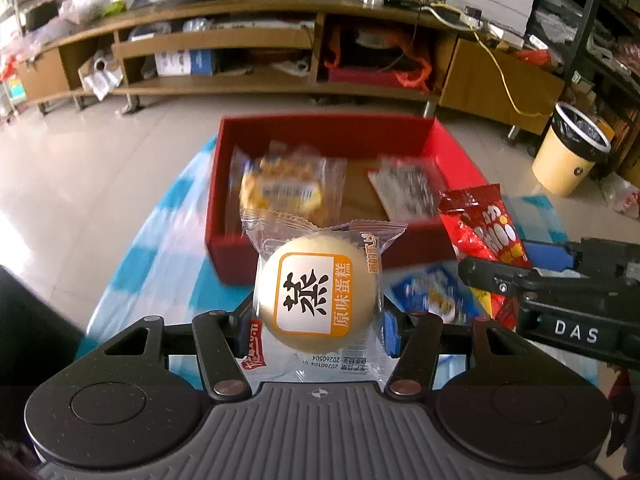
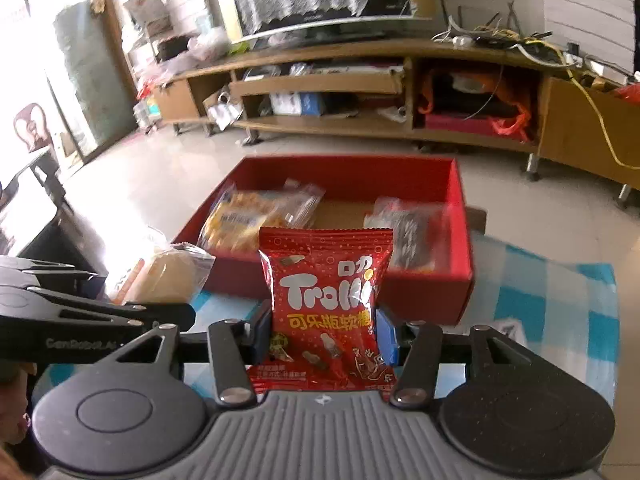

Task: Organize snacks
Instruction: 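Lift and carry the bun and Trolli bag over the red box with both tools, then lower the bun and Trolli bag into the red box and open both tools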

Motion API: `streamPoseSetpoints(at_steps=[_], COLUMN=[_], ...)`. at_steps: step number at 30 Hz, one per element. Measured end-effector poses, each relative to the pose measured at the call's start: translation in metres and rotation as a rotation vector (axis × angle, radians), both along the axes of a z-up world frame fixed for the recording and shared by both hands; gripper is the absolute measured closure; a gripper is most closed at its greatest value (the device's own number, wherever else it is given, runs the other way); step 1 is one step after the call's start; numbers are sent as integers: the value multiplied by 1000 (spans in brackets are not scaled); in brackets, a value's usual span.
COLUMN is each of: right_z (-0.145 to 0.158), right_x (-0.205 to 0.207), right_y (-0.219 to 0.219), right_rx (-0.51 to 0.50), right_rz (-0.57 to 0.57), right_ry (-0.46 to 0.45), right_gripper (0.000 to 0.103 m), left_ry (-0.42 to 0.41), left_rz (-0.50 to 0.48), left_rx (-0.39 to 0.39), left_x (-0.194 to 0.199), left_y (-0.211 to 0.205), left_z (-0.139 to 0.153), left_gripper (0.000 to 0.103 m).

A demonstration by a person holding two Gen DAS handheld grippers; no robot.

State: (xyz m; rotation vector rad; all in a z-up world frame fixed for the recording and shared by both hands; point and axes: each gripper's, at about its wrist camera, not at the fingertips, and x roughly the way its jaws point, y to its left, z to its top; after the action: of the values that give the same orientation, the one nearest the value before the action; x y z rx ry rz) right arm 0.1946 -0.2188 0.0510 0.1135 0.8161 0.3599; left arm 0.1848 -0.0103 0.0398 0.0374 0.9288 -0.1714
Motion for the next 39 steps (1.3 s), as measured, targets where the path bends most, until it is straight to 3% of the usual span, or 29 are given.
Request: streamPoseSetpoints(at_steps=[10,25,34,39], right_z=[1,-23,-44,-37], right_x=[47,102,119,118], right_y=[-19,-21,-22,-24], right_rx=[17,-20,-20,-17], right_rz=[-86,-101,-97,-105], right_ry=[-20,-8,44,1], right_gripper=[52,52,51,51], left_ry=[-38,-38,-50,-55], left_rz=[15,31,23,27], left_rx=[23,72,89,84], left_x=[54,110,113,111], left_y=[-20,-40,-44,-45], left_z=[2,-24,-29,-25], left_gripper=[38,38,30,27])
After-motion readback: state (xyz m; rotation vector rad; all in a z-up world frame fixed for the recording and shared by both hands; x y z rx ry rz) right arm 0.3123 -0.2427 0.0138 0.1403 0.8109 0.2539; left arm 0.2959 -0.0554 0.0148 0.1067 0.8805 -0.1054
